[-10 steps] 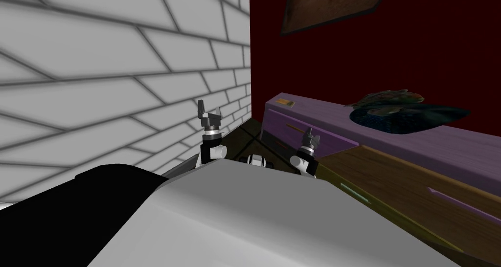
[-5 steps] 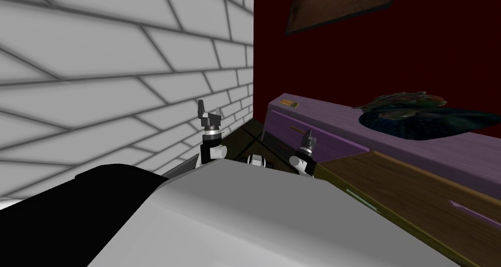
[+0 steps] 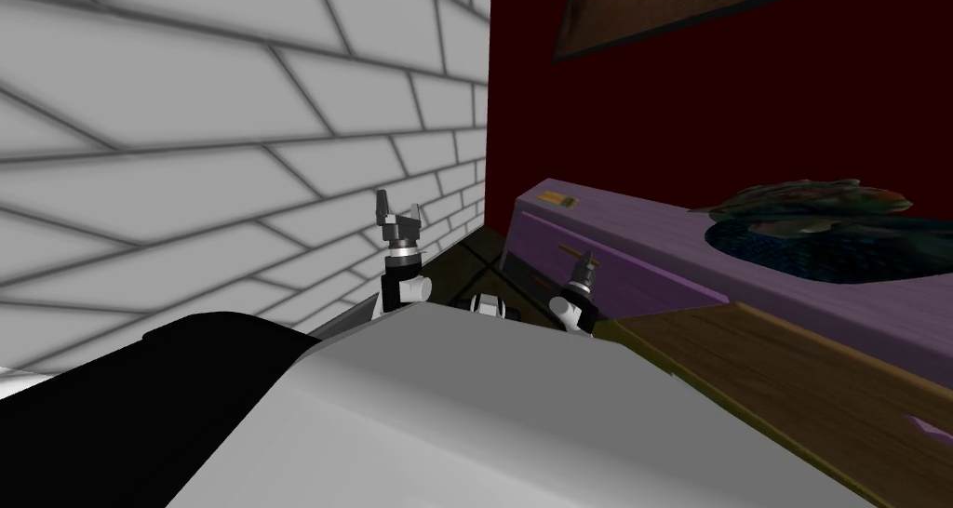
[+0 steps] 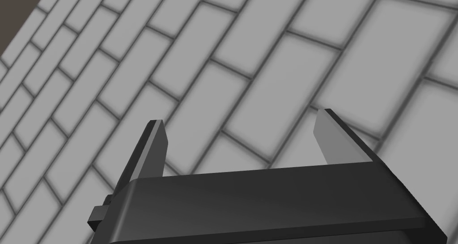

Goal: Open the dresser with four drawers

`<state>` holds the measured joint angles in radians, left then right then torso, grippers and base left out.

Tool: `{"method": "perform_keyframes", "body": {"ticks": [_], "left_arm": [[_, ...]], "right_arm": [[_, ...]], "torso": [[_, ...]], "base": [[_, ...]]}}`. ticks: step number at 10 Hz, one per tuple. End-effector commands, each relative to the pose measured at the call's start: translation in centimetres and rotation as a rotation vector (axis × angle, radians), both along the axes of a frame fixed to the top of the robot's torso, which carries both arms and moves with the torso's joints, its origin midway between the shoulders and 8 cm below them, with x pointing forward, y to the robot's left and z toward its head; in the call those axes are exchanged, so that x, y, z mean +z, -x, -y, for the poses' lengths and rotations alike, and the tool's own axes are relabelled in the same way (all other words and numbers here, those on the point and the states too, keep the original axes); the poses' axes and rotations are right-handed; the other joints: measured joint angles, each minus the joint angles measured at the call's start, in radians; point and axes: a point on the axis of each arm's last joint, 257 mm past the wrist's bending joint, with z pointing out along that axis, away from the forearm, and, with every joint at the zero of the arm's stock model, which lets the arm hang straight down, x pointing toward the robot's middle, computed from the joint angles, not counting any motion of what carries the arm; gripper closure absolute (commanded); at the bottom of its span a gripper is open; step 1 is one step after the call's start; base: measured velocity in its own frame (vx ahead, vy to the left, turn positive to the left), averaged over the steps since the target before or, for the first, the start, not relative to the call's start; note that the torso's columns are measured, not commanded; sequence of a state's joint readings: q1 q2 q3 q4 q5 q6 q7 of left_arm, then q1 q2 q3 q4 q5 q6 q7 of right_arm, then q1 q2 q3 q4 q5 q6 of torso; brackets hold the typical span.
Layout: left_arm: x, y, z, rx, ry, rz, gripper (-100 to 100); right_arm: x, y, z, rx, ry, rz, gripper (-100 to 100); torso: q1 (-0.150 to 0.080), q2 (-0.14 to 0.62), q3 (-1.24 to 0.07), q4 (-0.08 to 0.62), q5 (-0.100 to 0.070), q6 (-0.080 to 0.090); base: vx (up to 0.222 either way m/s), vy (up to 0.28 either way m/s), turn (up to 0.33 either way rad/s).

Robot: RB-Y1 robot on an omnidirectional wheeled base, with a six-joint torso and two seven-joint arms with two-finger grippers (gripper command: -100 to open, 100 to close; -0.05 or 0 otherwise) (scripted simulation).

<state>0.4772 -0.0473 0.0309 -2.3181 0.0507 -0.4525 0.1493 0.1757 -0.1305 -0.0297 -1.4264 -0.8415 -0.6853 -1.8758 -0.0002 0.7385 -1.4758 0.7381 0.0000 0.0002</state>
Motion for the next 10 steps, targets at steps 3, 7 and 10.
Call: {"method": "perform_keyframes", "body": {"ticks": [3,7,10], "left_arm": [[0.0,0.0,0.0,0.0,0.0,0.0,0],[0.0,0.0,0.0,0.0,0.0,0.0,0],[0.0,0.0,0.0,0.0,0.0,0.0,0]], "right_arm": [[-2.7,-0.1,0.9,0.004,-0.154,0.021,-100],[-4.7,0.1,1.7,-0.002,-0.262,0.036,-100],[-6.8,0.3,2.8,-0.015,-0.372,0.054,-100]], "torso": [[0.001,0.0,0.0,0.0,0.0,0.0],[0.0,-0.001,-0.001,0.0,0.0,0.0],[0.001,-0.001,0.0,0.0,0.0,0.0]], "base": [[0.039,0.032,0.039],[0.039,0.023,0.038],[0.042,0.028,0.055]]}}
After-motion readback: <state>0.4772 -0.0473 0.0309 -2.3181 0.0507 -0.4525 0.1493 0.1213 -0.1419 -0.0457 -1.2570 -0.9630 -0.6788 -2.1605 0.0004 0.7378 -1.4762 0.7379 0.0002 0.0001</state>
